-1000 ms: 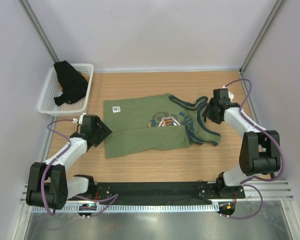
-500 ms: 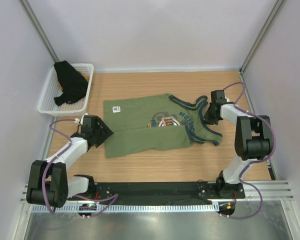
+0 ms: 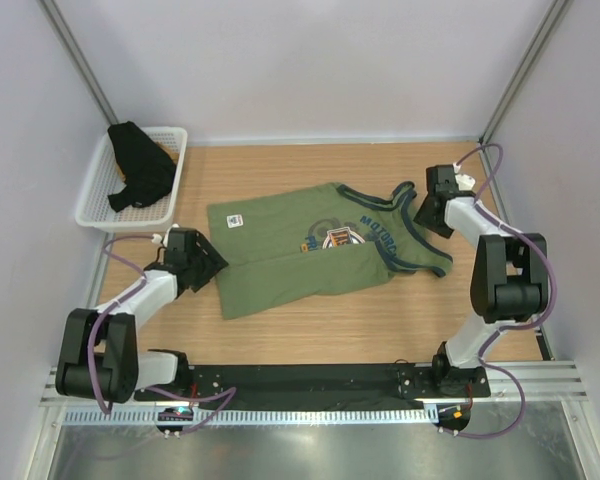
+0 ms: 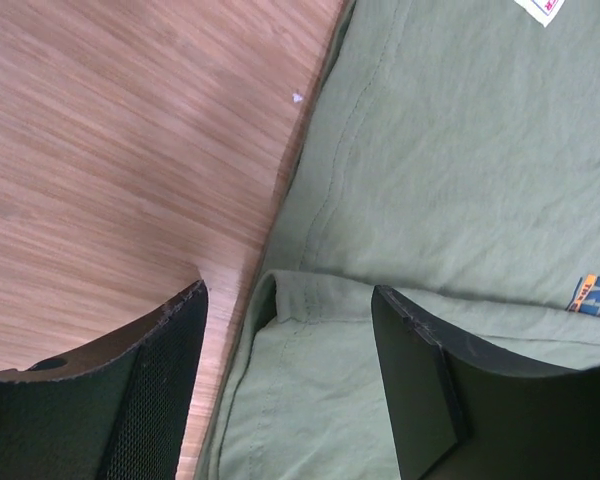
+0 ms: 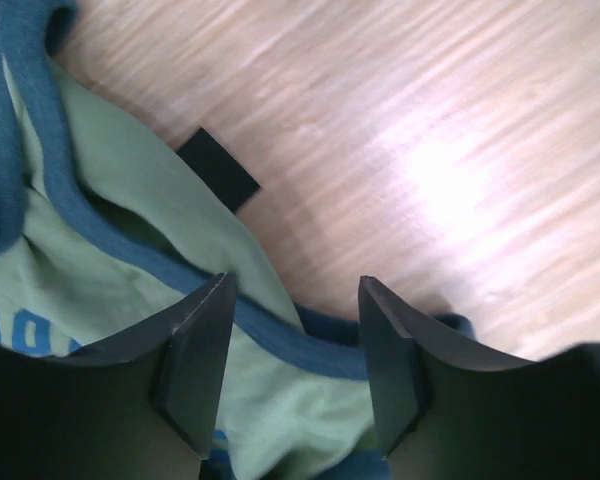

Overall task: Fold and stack the tank tops
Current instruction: Fold the tank top

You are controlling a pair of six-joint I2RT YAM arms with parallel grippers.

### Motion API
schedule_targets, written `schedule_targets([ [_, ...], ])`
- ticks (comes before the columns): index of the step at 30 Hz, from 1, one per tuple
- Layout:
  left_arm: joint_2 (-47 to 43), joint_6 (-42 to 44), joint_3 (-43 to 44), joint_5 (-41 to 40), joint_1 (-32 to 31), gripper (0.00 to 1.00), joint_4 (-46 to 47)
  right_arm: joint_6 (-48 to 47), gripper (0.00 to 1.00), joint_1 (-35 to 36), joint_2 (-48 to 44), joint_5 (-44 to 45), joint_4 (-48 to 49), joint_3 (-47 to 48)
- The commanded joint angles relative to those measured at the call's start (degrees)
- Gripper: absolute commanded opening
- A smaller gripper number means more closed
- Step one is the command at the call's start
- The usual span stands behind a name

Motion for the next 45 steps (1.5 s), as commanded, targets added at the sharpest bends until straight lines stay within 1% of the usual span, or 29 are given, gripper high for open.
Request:
schedule_targets([
  [1, 1.9, 0.6, 2.9, -1.7, 0.3, 0.68, 2.0, 1.1, 0.59, -0.1, -7.1, 4.5, 0.8, -2.2],
  [2, 2.4, 0.5, 3.7, -1.8, 0.3, 0.68, 2.0, 1.2, 0.59, -0.1, -8.3, 4.1, 1.0, -2.2],
  [4, 4.4, 0.4, 6.5, -2.5, 0.4, 0.68, 2.0, 1.0, 0.58, -0.2, -8.6, 0.2, 2.4, -1.4],
  [6, 5.4, 0.3, 8.6, -3.2, 0.6, 0.68, 1.3, -1.1, 0.52, -0.1, -7.8, -5.8, 4.0, -0.2],
  [7, 6.2, 0.3, 10.5, -3.6, 0.6, 0.68, 1.3, -1.5, 0.52, -0.2, -7.4, -11.5, 5.3, 1.4],
  [9, 7.3, 0.9, 13.4, -4.1, 0.6, 0.68, 2.0, -2.6, 0.51, -0.2, -4.8, -17.7, 7.6, 3.3],
  [10, 9.4, 1.0, 14.7, -4.6, 0.6, 0.68, 2.0, -2.6, 0.49, -0.2, -3.6, -23.0, 7.7, 6.2],
  [12, 11.9, 1.5, 19.1, -5.5, 0.7, 0.68, 0.7, -3.1, 0.47, 0.4, -0.6, -26.2, 7.6, 9.8],
  [14, 15.8, 2.2, 22.1, -6.4, 0.9, 0.67, -0.1, -3.8, 0.47, 1.8, 5.0, -27.5, 5.5, 16.8],
  [15, 16.9, 2.5, 23.6, -6.7, 1.0, 0.67, -0.6, -4.1, 0.49, 2.6, 7.0, -27.5, 4.1, 19.5],
  [16, 18.2, 3.4, 26.7, -7.4, 0.9, 0.67, -1.7, -4.8, 0.5, 4.3, 11.2, -27.5, 2.4, 24.5],
  [18, 22.7, 4.4, 32.1, -7.9, 1.0, 0.66, -3.7, -4.9, 0.54, 5.9, 15.1, -27.8, 0.5, 29.4],
  [19, 24.5, 4.7, 33.8, -8.2, 1.0, 0.66, -5.7, -4.9, 0.56, 7.3, 16.8, -28.0, 0.0, 33.5],
  [21, 28.2, 5.6, 37.7, -8.4, 1.2, 0.65, -7.0, -4.6, 0.61, 8.6, 21.9, -28.5, -2.0, 37.7],
  [22, 29.2, 5.7, 38.8, -8.4, 1.2, 0.65, -7.6, -4.1, 0.61, 9.8, 23.5, -28.7, -2.6, 41.6],
  [23, 30.8, 5.8, 39.6, -8.3, 1.2, 0.65, -7.8, -4.0, 0.62, 10.3, 26.6, -29.4, -3.1, 43.3],
  [25, 32.0, 5.8, 41.7, -8.7, 1.3, 0.65, -8.3, -3.4, 0.63, 11.4, 29.0, -29.8, -4.0, 47.3],
  [27, 34.2, 6.3, 44.0, -9.6, 1.5, 0.65, -9.1, -4.2, 0.63, 12.2, 31.9, -29.4, -4.6, 50.3],
  [28, 35.1, 6.5, 45.0, -9.9, 1.5, 0.65, -9.6, -4.2, 0.6, 12.2, 32.7, -28.8, -5.0, 51.2],
  [29, 35.9, 6.7, 45.9, -10.1, 1.7, 0.65, -10.3, -5.2, 0.56, 12.5, 33.5, -28.6, -5.5, 52.1],
  [30, 37.6, 6.9, 47.6, -10.2, 1.8, 0.65, -11.2, -5.5, 0.55, 12.6, 35.0, -28.0, -6.2, 53.2],
  [31, 38.4, 7.0, 48.2, -10.1, 1.8, 0.65, -11.4, -5.5, 0.55, 12.6, 35.4, -27.9, -6.5, 53.5],
  [35, 41.3, 7.1, 51.0, -9.6, 2.0, 0.64, -12.0, -5.5, 0.61, 12.9, 36.2, -27.2, -6.2, 52.2],
  [38, 43.0, 6.9, 52.3, -9.6, 2.0, 0.63, -12.4, -5.5, 0.61, 13.2, 36.7, -27.2, -5.1, 51.3],
  [40, 44.1, 6.8, 52.9, -9.1, 2.0, 0.61, -12.4, -5.3, 0.55, 13.4, 37.6, -27.5, -4.5, 51.5],
  [42, 44.7, 6.8, 53.4, -8.7, 2.0, 0.54, -12.4, -5.3, 0.46, 13.5, 38.2, -27.9, -4.7, 52.7],
  [43, 44.9, 6.8, 53.5, -8.6, 2.0, 0.52, -12.3, -5.4, 0.4, 13.6, 38.7, -28.0, -4.7, 53.0],
  [44, 45.2, 6.9, 53.9, -8.6, 2.0, 0.48, -12.4, -5.5, 0.28, 13.6, 38.9, -27.9, -4.7, 53.3],
  [45, 45.3, 6.9, 54.0, -8.6, 2.0, 0.4, -12.3, -5.4, 0.22, 13.5, 39.0, -27.9, -4.7, 53.6],
])
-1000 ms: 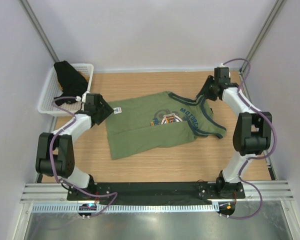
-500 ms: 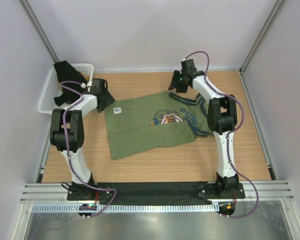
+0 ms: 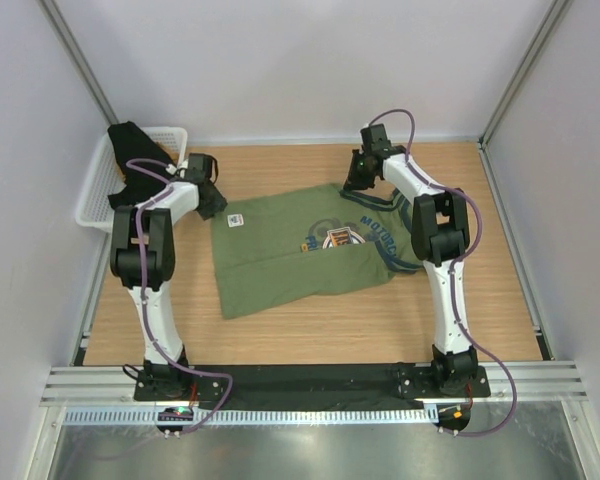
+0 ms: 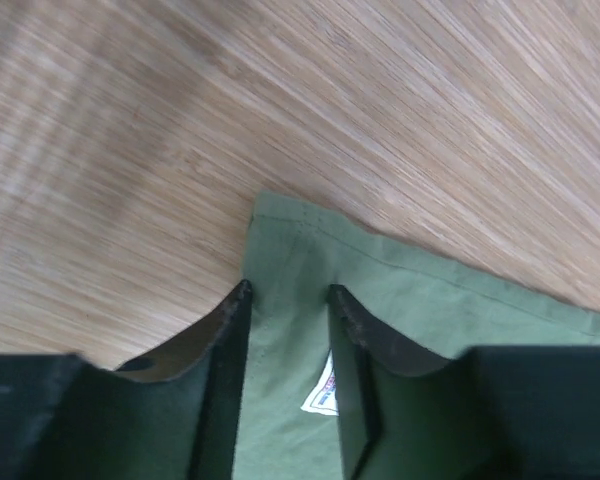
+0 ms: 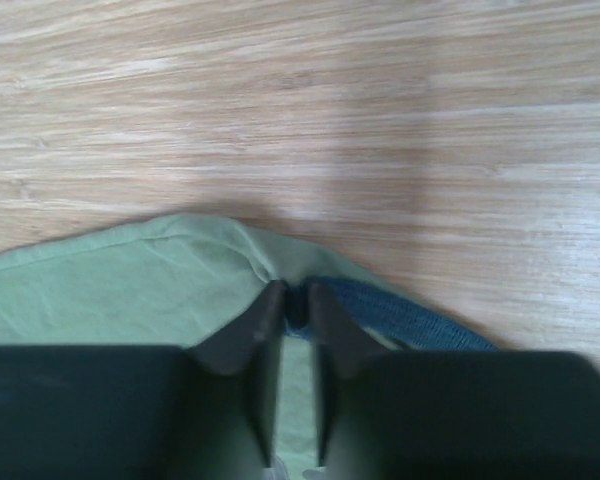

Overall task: Fold and stack the tank tops
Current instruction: Fold the tank top

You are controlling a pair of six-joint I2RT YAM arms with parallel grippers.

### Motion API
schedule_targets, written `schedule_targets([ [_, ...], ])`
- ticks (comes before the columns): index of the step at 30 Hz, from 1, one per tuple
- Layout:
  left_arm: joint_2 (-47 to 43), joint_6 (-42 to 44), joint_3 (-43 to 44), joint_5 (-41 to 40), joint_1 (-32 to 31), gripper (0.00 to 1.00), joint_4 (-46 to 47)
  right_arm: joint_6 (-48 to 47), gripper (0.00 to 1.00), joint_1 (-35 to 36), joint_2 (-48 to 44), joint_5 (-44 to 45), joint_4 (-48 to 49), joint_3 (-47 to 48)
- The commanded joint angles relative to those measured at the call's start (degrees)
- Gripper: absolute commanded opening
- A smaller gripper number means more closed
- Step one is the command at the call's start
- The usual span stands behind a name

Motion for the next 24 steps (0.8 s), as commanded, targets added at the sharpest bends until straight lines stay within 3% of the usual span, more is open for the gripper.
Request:
schedule_targets([
  [1, 0.9, 1.1, 2.2, -0.6, 0.4, 0.36, -0.3, -0.6, 0.16, 0.3, 0.5, 0.1, 0.9, 3.0],
  [3, 1.5, 1.5, 3.0, -0.8, 0.4, 0.28, -0.3, -0.8, 0.02, 0.3, 0.5, 0.8, 1.0, 3.2],
  [7, 3.4, 2.5, 5.7, -1.0, 0.4, 0.18, -0.9, -0.5, 0.01, -1.2, -0.5, 1.2, 1.4, 3.0],
  [10, 5.5, 3.4, 9.1, -0.7, 0.4, 0.17, -1.7, 0.2, 0.01, -2.6, -1.7, 0.7, 2.1, 2.4],
  [15, 6.6, 4.6, 13.0, -1.0, 0.7, 0.38, -1.4, -0.5, 0.01, -3.8, -3.4, -0.2, 3.1, 1.6],
  [17, 6.8, 4.7, 14.2, -1.2, 0.8, 0.53, -1.6, -0.6, 0.01, -3.9, -3.4, -0.9, 3.3, 1.7],
  [20, 7.3, 4.6, 15.4, -0.9, 1.0, 0.6, -1.6, -0.6, 0.01, -3.9, -3.2, -1.8, 3.6, 1.7],
  [24, 9.8, 4.4, 18.7, 0.1, 1.0, 0.58, -2.3, -0.4, 0.01, -3.9, -3.0, -2.8, 4.0, 1.5],
])
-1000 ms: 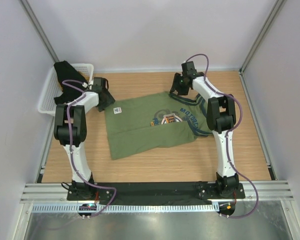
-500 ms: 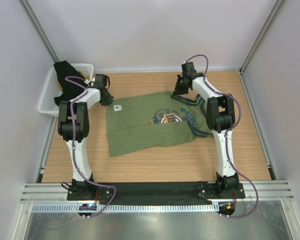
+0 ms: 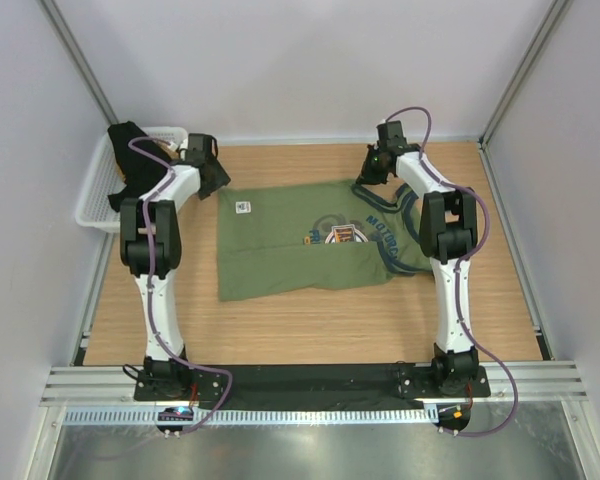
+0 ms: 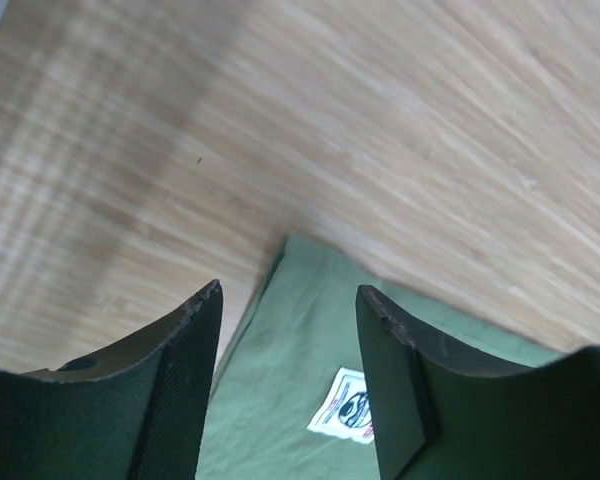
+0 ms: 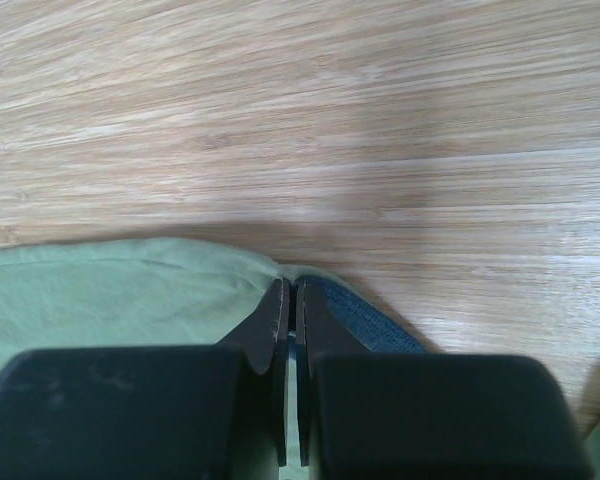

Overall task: Fold and stack the tank tops
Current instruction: Fold the tank top

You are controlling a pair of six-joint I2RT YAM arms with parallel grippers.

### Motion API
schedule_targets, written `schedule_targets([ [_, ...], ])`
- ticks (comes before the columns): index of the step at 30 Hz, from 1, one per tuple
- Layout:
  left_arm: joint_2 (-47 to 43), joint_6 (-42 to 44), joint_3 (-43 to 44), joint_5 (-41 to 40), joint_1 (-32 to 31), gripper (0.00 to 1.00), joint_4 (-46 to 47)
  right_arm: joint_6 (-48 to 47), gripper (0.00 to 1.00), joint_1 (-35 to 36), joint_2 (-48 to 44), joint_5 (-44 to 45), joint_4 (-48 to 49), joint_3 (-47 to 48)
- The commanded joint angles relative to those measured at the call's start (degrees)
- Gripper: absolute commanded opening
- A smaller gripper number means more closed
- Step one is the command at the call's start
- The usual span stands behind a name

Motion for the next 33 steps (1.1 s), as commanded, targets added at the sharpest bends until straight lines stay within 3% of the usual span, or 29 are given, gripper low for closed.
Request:
schedule_targets([
  [1, 2.8, 0.8, 5.3, 0.9, 0.5, 0.56, -0.5, -0.3, 0.01, 0.4, -3.7, -1.8, 2.2, 1.0],
  [7, 9.1, 0.7, 12.7, 2.6, 0.5, 0.49, -4.9, -0.5, 0.01, 0.4, -4.3, -1.9, 2.7, 0.3],
  [12, 8.5, 0.6, 11.3, 3.0, 0.5, 0.41, -5.1, -0.6, 0.01, 0.5, -4.1, -1.9, 2.6, 1.0],
  [15, 7.4, 1.5, 10.2, 2.8, 0.5, 0.17, -4.3, -0.4, 0.01, 0.5, -3.7, -1.9, 2.2, 1.8],
  [16, 6.9, 1.7, 10.4, 2.8, 0.5, 0.02, -4.2, -0.5, 0.01, 0.5, -3.7, -1.5, 1.7, 2.1],
  [26, 0.3, 2.5, 9.0, 4.3, 0.5, 0.0, -2.8, -0.8, 0.01, -0.1, -6.4, -1.9, 1.0, 2.5],
  [33, -9.7, 1.9, -1.8, 6.1, 0.5, 0.0, 2.3, -0.2, 0.01, -0.1, -12.7, -4.2, 3.1, -3.9],
])
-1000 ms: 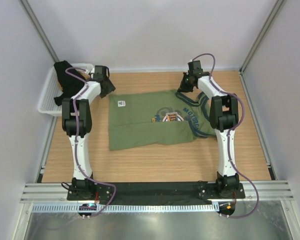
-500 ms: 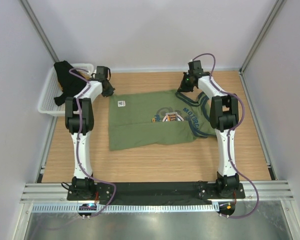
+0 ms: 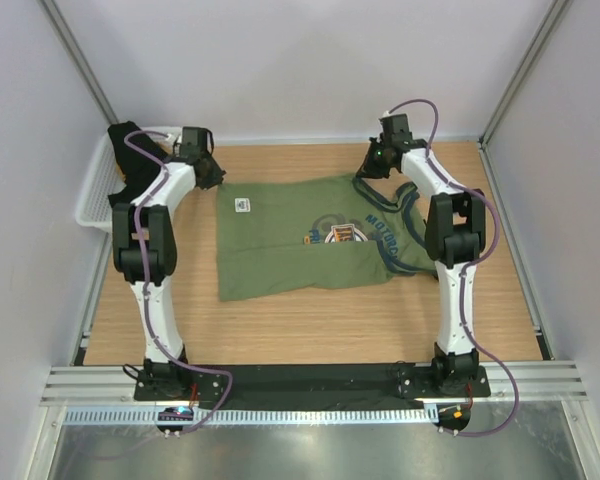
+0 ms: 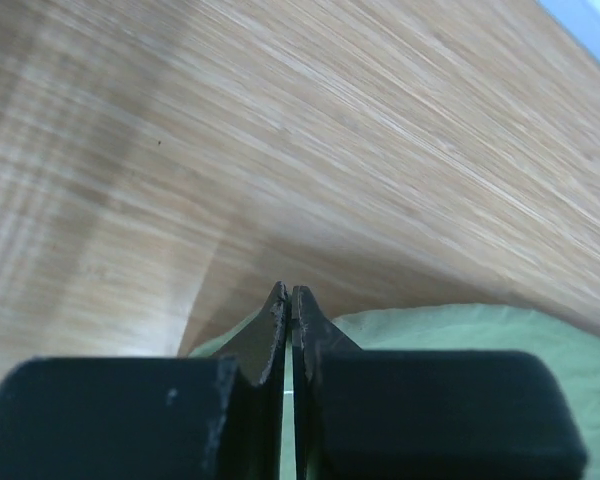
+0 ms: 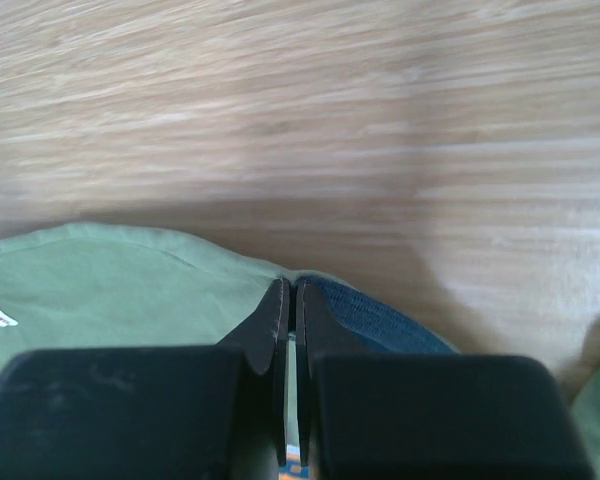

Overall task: Fold and stack the tank tops
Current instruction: Fold the tank top

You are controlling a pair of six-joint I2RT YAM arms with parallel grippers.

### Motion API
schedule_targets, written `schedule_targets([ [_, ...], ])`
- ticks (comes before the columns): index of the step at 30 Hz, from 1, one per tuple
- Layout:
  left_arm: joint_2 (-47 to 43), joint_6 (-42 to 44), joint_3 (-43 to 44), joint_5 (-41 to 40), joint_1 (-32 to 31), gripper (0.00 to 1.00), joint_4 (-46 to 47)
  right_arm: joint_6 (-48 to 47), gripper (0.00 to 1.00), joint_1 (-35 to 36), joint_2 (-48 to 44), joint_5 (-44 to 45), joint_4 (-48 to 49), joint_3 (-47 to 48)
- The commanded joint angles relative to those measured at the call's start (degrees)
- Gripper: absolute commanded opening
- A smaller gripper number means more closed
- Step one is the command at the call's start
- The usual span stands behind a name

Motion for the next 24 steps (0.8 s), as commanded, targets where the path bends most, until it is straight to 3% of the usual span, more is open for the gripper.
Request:
schedule_targets([
  [1, -7.9, 0.6, -4.9, 1.2, 0.3, 0.0, 4.7, 0.3, 0.01, 0.0, -9.4, -2.5, 3.4, -3.6],
  [10, -21.2, 0.4, -21.0, 1.3, 0.1, 0.0, 8.2, 0.8, 0.01, 0.2, -25.6, -1.4, 8.2, -26.7],
  [24, -40.2, -2.7, -43.4, -1.0, -1.2, 0.0, 10.4, 0.7, 0.01, 2.0, -40.3, 0.3, 9.1, -46.5],
])
